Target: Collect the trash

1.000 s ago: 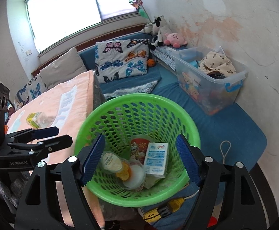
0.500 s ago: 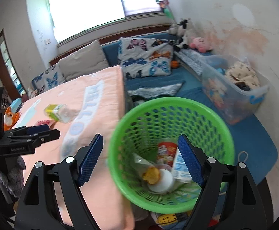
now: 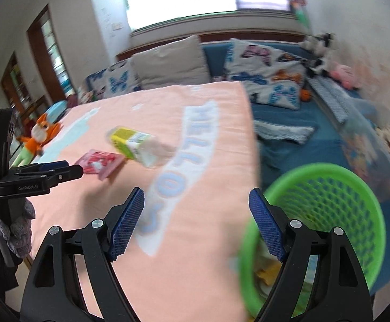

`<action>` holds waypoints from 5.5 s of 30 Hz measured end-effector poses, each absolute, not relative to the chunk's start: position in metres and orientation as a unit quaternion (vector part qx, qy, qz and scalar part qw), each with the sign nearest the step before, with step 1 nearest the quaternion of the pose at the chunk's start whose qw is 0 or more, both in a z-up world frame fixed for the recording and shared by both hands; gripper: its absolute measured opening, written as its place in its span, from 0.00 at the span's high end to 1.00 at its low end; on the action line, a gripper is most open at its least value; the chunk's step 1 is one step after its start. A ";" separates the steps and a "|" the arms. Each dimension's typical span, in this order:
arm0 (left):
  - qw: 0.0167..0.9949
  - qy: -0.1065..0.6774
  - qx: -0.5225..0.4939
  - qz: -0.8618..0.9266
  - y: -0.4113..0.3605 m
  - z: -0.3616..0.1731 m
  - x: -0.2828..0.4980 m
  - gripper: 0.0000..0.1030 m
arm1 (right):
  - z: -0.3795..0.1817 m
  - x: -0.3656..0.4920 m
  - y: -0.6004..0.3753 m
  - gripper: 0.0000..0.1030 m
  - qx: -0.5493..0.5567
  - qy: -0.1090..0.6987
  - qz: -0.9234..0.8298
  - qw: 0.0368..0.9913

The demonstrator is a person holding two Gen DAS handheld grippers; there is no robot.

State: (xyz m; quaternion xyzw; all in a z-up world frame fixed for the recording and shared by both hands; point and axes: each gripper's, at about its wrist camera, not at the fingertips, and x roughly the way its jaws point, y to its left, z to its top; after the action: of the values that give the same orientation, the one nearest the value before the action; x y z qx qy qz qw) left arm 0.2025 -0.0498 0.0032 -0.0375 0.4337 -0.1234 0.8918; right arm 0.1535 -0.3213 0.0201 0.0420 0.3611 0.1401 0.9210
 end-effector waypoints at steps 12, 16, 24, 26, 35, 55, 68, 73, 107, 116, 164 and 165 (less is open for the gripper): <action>0.888 0.447 -0.085 -0.064 0.014 -0.011 0.210 0.26 | 0.017 0.238 -0.227 0.22 -0.038 0.382 0.250 0.889; 0.886 0.450 -0.102 -0.054 0.024 -0.017 0.212 0.26 | 0.009 0.267 -0.199 0.22 -0.060 0.392 0.280 0.874; 0.876 0.463 -0.133 -0.041 0.042 -0.032 0.218 0.26 | -0.007 0.316 -0.155 0.22 -0.106 0.407 0.318 0.850; 0.874 0.464 -0.137 -0.037 0.046 -0.035 0.219 0.26 | -0.015 0.328 -0.146 0.24 -0.116 0.415 0.325 0.842; 0.863 0.476 -0.162 -0.039 0.055 -0.047 0.226 0.26 | -0.047 0.350 -0.127 0.33 -0.141 0.447 0.336 0.817; 0.825 0.489 -0.278 -0.057 0.028 -0.071 0.271 0.32 | -0.043 0.313 -0.165 0.48 -0.077 0.469 0.316 0.821; 0.820 0.488 -0.296 -0.036 0.031 -0.077 0.283 0.51 | -0.050 0.311 -0.167 0.52 -0.066 0.464 0.317 0.824; 0.822 0.486 -0.295 -0.039 0.031 -0.078 0.285 0.61 | -0.041 0.300 -0.178 0.55 -0.050 0.458 0.312 0.831; 0.833 0.465 -0.130 -0.269 -0.167 0.019 0.207 0.66 | -0.004 0.139 -0.458 0.55 0.074 0.406 -0.013 0.911; 0.822 0.476 -0.075 -0.304 -0.234 0.017 0.205 0.66 | -0.013 0.119 -0.501 0.44 0.126 0.388 -0.055 0.912; 0.888 0.402 0.039 -0.219 -0.164 0.025 0.138 0.08 | 0.021 0.017 -0.390 0.05 0.127 0.316 -0.001 0.940; 0.892 0.399 0.036 -0.209 -0.153 0.026 0.137 0.08 | 0.023 0.017 -0.384 0.05 0.124 0.315 0.002 0.941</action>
State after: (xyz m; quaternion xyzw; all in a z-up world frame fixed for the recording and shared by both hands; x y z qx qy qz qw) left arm 0.1369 -0.1526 0.0260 0.0363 0.3994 -0.2090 0.8919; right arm 0.0168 -0.3835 0.0225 0.1238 0.3155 0.0022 0.9408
